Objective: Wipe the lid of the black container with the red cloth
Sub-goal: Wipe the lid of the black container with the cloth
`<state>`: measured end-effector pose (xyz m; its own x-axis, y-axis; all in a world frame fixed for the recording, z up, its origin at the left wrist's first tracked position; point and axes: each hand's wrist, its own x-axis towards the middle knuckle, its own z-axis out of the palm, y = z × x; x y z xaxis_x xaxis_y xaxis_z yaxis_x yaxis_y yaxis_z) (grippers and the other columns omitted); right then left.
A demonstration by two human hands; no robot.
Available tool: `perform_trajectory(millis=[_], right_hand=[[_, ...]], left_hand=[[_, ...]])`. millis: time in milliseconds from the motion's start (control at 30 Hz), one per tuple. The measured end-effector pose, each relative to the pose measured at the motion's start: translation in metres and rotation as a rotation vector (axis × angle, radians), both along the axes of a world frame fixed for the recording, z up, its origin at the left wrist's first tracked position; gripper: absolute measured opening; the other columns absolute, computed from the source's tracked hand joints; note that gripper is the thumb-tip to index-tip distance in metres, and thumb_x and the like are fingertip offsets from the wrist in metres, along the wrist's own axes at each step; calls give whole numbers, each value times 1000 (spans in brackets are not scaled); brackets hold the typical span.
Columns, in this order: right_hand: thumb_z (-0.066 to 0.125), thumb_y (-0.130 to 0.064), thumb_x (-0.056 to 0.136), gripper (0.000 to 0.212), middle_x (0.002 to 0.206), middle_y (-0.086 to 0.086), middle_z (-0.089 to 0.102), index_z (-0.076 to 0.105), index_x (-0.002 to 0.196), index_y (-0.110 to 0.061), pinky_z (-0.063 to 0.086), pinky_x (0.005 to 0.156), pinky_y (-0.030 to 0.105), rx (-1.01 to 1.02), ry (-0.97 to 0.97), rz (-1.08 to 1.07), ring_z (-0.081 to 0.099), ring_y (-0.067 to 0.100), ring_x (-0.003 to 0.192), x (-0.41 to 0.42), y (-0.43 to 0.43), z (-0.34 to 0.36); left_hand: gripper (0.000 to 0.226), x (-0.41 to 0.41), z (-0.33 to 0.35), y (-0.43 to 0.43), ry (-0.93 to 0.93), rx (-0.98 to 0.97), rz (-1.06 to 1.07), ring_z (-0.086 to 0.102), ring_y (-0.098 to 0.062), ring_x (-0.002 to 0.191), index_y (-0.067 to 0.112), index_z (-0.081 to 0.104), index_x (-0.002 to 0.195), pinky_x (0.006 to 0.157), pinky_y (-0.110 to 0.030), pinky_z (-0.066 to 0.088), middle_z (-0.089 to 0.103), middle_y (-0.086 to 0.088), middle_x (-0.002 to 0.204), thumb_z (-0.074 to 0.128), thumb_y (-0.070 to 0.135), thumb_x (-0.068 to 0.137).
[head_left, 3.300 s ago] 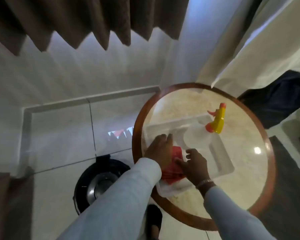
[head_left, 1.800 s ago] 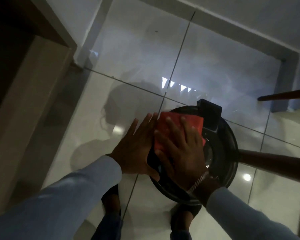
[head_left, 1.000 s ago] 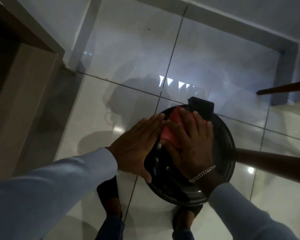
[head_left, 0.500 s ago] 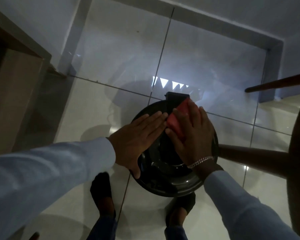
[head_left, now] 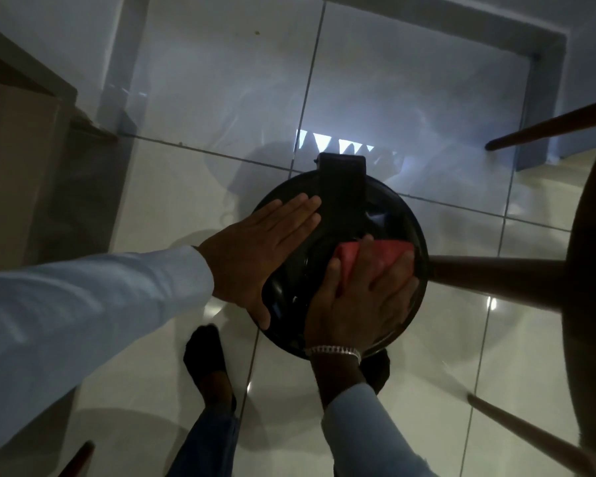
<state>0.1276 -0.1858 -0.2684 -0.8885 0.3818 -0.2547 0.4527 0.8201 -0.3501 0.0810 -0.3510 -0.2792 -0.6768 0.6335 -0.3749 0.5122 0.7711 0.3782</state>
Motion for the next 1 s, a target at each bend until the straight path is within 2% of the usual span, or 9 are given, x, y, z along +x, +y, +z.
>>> perform_trajectory(millis=[133,300,367,467,533,700,800,900,1000], right_hand=[[40,-62,92,67,165,12,2,12,149,-41,6,116,68,44,-15,364,-1,42,149,30,-29,-5],[63,-43,83,75,162,11,12,23,147,-39,15,113,71,133,2,775,6,43,148,62,39,-13],[64,-46,85,75,163,11,10,23,147,-39,16,114,70,132,9,685,6,43,149,48,50,-12],[51,-55,89,66,163,12,13,23,146,-40,16,113,71,106,43,366,11,43,148,23,16,-16],[47,-60,90,65,163,12,14,24,147,-39,10,115,69,99,85,379,10,44,148,23,-8,-19],[69,-44,80,76,158,6,21,30,145,-37,11,116,65,133,225,1063,9,40,147,65,52,-27],[68,-46,81,77,157,8,21,28,146,-34,19,113,68,142,216,936,11,40,147,31,86,-33],[62,-43,88,66,159,15,23,30,145,-33,22,114,65,54,225,683,16,45,147,-9,81,-28],[59,-40,90,69,161,17,19,19,146,-38,20,117,62,-14,188,308,14,45,147,12,55,-23]], left_hand=[[133,4,-3,-3,81,31,-12,-7,-34,149,5,-8,150,121,-54,12,-5,-20,162,59,82,65],[150,0,-1,-5,38,7,-48,-15,-30,149,7,-13,150,122,-48,1,-13,-16,162,59,91,48],[151,1,-2,-7,33,0,-49,-18,-30,148,9,-17,149,122,-48,0,-17,-15,161,59,91,47],[152,1,-5,-6,28,17,-38,-18,-30,148,11,-19,149,122,-49,1,-17,-15,162,61,90,47],[149,0,-5,-6,40,35,-34,-15,-31,149,9,-15,150,122,-50,3,-13,-16,162,61,89,50],[147,5,-6,-6,92,11,-67,-13,-33,149,5,-12,150,121,-52,6,-12,-18,162,56,91,52],[152,6,-9,-4,77,7,-71,-16,-32,148,6,-14,150,121,-51,3,-15,-17,162,56,92,46],[151,-1,-7,-7,84,0,-63,-14,-32,149,6,-12,150,121,-52,5,-13,-17,162,55,92,46],[151,3,-7,-4,89,-19,-45,-13,-33,149,6,-11,151,121,-54,8,-12,-18,162,57,91,46]])
